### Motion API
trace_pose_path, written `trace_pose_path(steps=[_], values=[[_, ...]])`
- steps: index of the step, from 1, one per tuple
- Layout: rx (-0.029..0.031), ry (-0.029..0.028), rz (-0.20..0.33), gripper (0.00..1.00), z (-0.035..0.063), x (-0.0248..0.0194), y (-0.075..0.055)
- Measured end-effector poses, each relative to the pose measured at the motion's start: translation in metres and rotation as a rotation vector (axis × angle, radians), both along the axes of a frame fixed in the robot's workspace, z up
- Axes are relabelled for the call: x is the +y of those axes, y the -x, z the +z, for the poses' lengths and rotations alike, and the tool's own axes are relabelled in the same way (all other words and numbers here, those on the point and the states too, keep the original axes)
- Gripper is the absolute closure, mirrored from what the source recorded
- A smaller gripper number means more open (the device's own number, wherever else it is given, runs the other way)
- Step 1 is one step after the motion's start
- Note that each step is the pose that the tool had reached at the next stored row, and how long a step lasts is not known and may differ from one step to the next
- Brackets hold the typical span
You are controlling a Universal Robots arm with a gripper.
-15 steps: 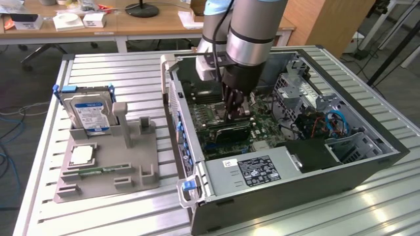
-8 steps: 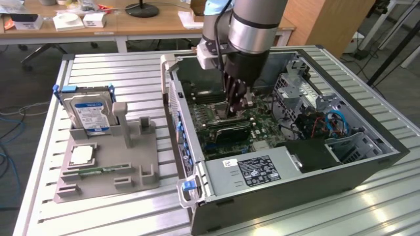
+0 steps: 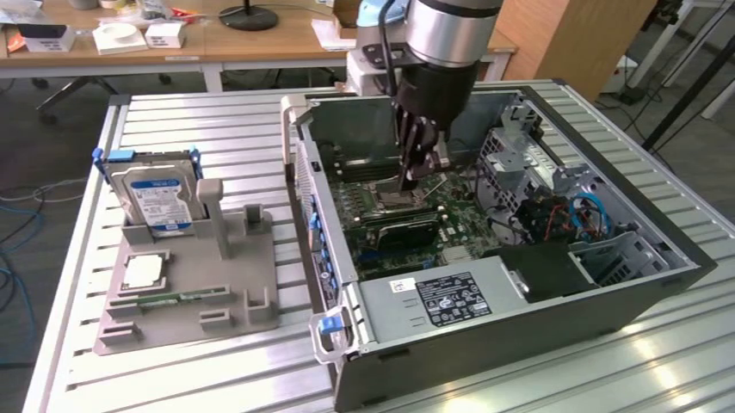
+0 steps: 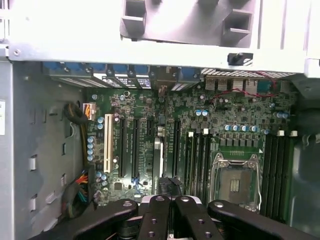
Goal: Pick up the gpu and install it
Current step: 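Press down on the gpu until it lock into place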
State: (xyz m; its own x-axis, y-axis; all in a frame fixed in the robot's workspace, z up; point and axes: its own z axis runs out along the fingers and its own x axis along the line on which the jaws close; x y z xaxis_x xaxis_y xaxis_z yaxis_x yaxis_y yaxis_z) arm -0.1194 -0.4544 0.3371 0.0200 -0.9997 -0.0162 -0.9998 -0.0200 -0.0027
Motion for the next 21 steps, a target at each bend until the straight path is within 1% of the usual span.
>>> trace_pose_path(steps=[6, 12, 17, 21], values=[[0.0000, 0.0002, 0.000, 0.90, 0.0147, 0.0000, 0.000], [0.0000, 0.0004, 0.000, 0.90, 0.0155, 0.0000, 0.000], [0.0002, 0.0004, 0.000, 0.90, 0.0155, 0.0000, -0.005], [0.0002, 0.0004, 0.000, 0.90, 0.0155, 0.0000, -0.005]])
